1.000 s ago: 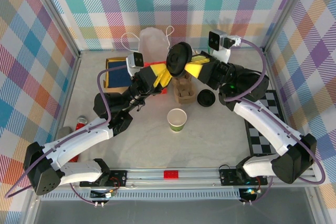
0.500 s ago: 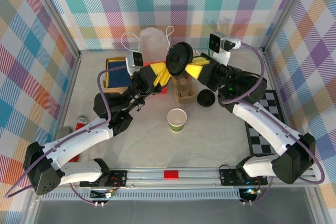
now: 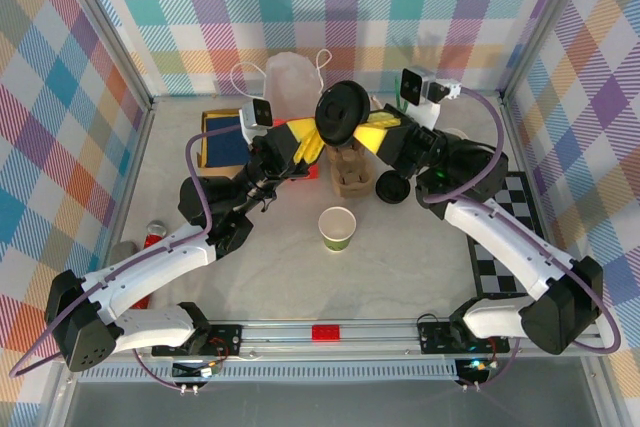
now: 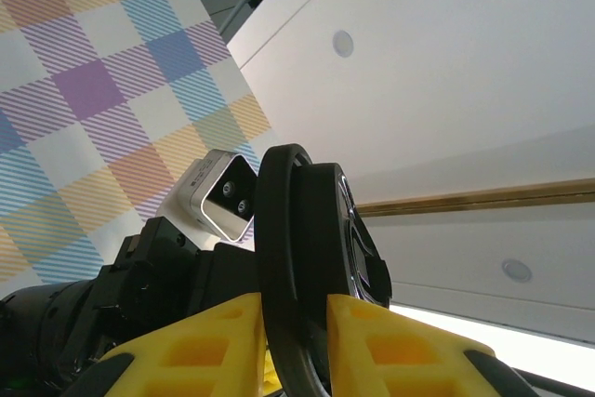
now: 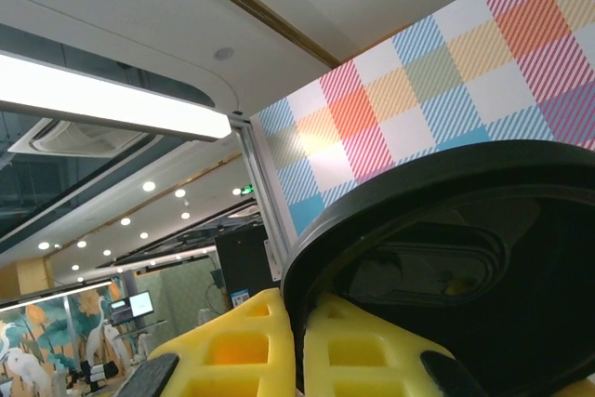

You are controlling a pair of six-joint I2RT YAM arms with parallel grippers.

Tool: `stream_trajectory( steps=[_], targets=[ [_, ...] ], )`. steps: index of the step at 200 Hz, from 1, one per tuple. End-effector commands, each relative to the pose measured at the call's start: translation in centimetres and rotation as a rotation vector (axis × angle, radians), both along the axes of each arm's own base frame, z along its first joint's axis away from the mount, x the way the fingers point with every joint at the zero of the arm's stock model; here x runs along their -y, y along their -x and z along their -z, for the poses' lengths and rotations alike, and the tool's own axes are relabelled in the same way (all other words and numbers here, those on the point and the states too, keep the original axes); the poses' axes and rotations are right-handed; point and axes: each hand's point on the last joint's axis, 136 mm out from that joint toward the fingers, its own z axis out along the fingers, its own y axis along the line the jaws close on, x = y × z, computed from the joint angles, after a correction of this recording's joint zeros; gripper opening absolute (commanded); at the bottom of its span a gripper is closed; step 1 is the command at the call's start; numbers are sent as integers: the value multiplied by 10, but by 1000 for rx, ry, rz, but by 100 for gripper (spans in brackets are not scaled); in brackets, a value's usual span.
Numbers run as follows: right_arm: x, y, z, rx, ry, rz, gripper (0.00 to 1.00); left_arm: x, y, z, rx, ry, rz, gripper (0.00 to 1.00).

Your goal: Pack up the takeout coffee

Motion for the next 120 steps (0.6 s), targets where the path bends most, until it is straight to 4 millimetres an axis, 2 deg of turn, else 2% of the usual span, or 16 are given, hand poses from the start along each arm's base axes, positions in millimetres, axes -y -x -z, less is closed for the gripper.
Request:
stream_trajectory(
  steps=[1, 76, 120],
  targets=[
    [-11, -10, 18, -42, 68, 6, 7, -18, 26, -25, 94, 99, 39, 23],
    [-15, -14, 23, -59, 118, 45, 8, -17, 24, -23, 85, 87, 27, 17],
    [-17, -19, 31, -88, 163, 93, 12, -16, 22, -19, 75, 53, 5, 13]
  ],
)
